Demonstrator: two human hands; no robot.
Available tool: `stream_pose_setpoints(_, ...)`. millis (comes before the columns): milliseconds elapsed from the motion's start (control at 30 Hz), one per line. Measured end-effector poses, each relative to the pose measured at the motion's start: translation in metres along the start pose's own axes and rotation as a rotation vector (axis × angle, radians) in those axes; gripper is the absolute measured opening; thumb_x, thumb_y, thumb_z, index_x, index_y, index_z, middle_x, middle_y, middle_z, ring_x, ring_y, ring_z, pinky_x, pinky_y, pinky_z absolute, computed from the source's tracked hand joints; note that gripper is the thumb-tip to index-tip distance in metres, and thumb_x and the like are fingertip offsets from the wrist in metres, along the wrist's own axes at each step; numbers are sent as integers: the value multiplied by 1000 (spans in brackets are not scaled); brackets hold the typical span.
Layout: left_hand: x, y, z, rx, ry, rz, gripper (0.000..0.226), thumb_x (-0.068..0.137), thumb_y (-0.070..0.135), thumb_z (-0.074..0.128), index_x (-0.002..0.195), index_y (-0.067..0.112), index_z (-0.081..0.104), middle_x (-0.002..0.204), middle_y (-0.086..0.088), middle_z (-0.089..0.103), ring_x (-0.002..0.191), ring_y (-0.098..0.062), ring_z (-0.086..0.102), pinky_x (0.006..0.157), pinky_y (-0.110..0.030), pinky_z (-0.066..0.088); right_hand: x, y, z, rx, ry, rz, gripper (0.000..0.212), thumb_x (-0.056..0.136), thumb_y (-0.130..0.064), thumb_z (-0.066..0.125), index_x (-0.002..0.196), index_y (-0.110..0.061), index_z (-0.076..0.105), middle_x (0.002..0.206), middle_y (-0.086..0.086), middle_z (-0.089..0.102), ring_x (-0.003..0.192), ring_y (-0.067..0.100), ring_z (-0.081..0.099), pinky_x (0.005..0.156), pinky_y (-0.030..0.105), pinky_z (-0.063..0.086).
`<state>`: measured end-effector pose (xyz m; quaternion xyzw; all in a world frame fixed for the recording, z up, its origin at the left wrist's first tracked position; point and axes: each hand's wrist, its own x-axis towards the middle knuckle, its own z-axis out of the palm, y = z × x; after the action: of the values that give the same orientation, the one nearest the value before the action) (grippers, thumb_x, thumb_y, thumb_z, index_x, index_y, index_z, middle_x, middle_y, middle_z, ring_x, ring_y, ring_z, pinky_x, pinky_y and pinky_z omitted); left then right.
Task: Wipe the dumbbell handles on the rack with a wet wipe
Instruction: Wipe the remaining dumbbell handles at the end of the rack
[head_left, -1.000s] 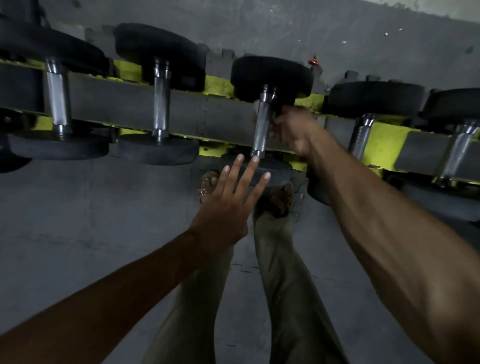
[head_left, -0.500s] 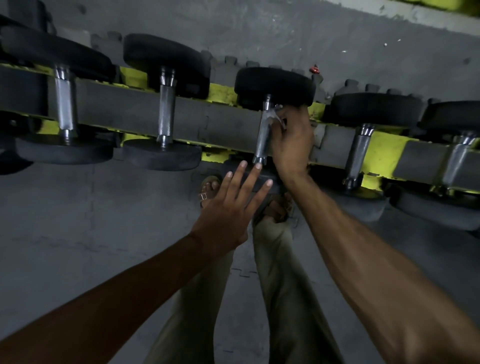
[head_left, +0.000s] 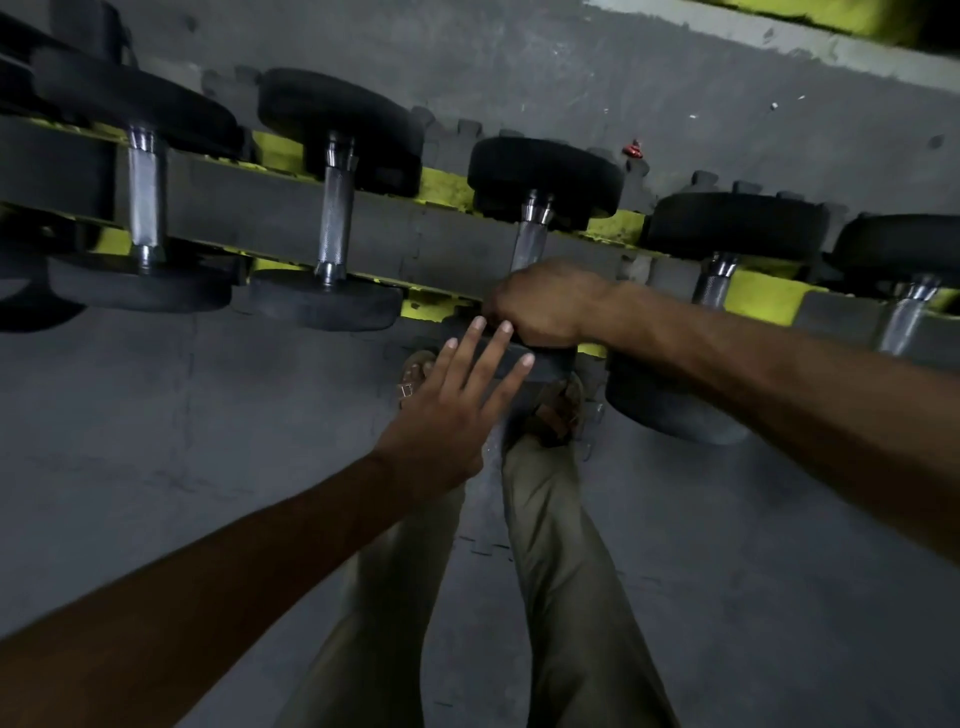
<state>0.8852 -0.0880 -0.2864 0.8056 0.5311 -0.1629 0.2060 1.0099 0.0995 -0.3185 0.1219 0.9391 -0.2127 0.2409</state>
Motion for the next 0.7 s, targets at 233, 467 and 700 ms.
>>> stream_pose_setpoints(233, -5, 4, 5, 21, 0, -21, 109, 94, 41, 61, 165, 6, -14, 166, -36, -20, 156, -53, -11, 128, -60, 12, 4, -10, -21, -111, -58, 158, 27, 102, -25, 45, 112, -12, 67, 119, 12, 67, 105, 34, 67, 71, 35, 41)
stream_pose_setpoints(467, -15, 13, 0, 54, -106, -51, 113, 99, 58, 51, 159, 3, -26, 160, -39, -31, 154, -54, -18, 128, -59, 13, 48, -29, -55, -10, -545, 282, 13, 103, -26, 47, 103, -17, 57, 103, 3, 58, 88, 23, 56, 76, 35, 44)
stream_pose_setpoints(700, -13, 23, 3, 58, -73, -117, 115, 95, 45, 61, 161, 1, -23, 161, -39, -29, 154, -55, -16, 128, -59, 11, 3, -16, -25, 136, -45, 129, 9, 95, -18, 54, 97, -11, 60, 98, 10, 61, 87, 32, 63, 65, 32, 36)
